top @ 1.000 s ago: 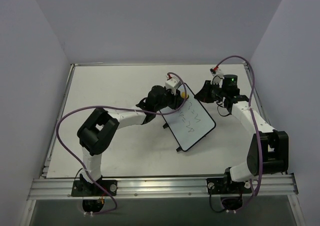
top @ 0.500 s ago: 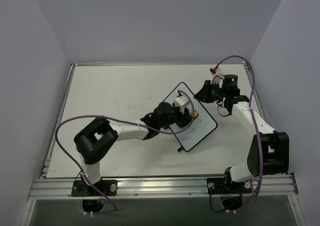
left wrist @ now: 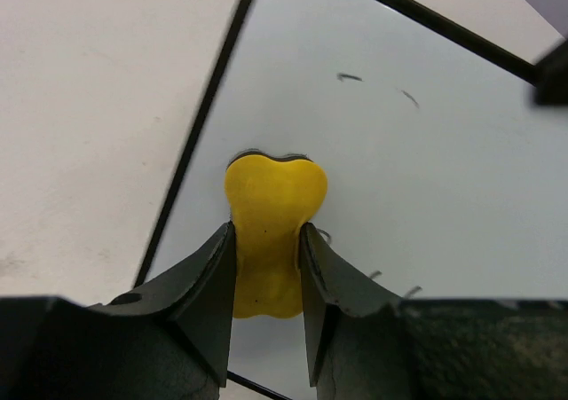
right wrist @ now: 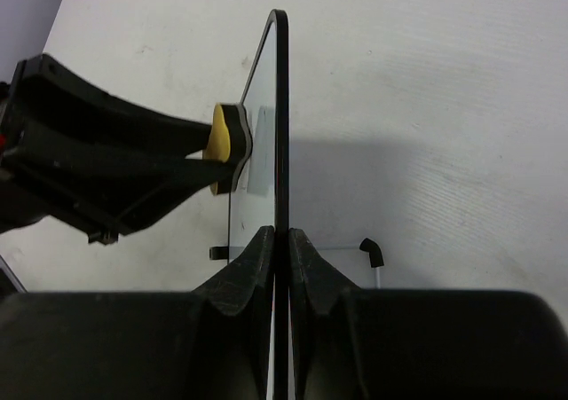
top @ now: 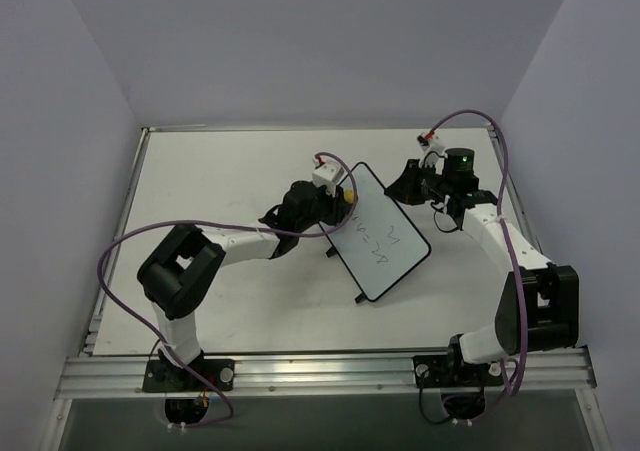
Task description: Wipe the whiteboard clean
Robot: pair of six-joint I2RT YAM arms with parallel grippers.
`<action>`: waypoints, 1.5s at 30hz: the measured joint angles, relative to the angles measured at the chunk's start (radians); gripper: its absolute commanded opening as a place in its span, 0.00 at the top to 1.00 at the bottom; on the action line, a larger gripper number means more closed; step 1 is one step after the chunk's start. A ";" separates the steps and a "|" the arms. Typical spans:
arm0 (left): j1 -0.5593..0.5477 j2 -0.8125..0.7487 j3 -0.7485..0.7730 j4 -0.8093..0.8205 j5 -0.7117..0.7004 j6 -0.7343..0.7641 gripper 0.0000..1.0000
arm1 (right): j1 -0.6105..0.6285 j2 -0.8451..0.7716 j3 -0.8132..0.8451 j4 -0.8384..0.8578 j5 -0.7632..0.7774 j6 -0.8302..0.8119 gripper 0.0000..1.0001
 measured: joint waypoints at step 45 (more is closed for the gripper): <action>-0.009 0.022 0.147 -0.145 -0.003 0.083 0.98 | 0.007 -0.009 0.000 -0.013 0.018 -0.008 1.00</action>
